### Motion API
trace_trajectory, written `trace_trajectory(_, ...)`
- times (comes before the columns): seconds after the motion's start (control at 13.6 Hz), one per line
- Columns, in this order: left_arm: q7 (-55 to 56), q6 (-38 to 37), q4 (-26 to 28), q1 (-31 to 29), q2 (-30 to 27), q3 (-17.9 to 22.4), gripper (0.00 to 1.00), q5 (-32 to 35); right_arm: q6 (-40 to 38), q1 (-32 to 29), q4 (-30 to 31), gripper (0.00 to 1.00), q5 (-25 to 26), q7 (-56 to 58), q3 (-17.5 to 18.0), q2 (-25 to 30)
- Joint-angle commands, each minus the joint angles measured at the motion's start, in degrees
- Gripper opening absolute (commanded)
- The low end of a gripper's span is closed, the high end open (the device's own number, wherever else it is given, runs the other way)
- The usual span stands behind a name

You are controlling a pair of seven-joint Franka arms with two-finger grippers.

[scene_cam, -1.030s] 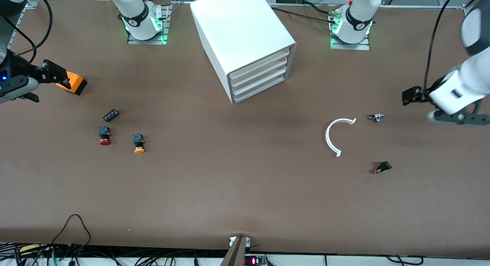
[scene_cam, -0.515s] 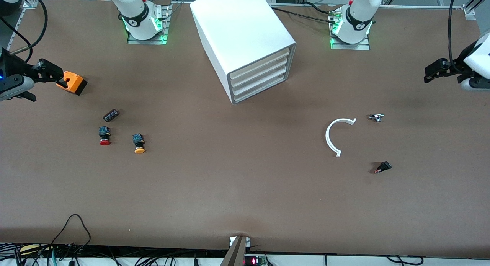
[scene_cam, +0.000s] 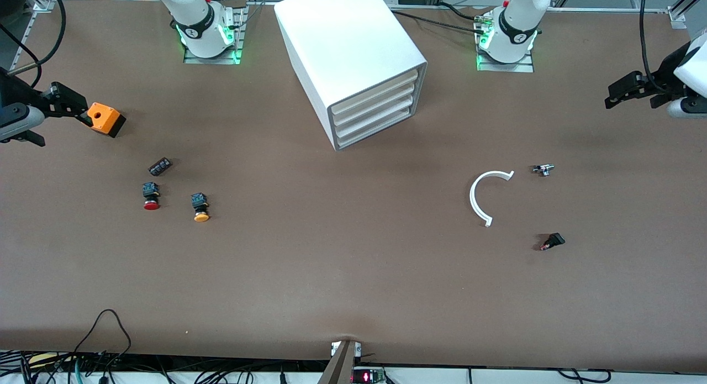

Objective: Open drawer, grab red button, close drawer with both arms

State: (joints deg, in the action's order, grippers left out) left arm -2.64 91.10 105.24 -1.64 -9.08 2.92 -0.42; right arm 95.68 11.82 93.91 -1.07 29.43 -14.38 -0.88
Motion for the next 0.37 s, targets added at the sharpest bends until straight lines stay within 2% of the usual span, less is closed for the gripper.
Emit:
trace_trajectory(0.0,0.7,1.3,1.1,-0.3,-1.9,-0.6,1.0,0.3,-1.3,-0.6,-1.6,0.99,1.9,-0.1,1.0,-0.3)
trace_trajectory(0.15,0.5,1.5,1.1,-0.3,-2.0,-0.7,1.0,0.7,-1.3,0.0,-1.7,1.0,2.3,0.0,0.9,-0.4)
trace_trajectory(0.29,0.6,1.5,1.0,-0.3,-2.0,-2.6,1.0,3.7,-1.4,0.3,-2.0,1.0,2.4,-0.2,0.9,-1.8)
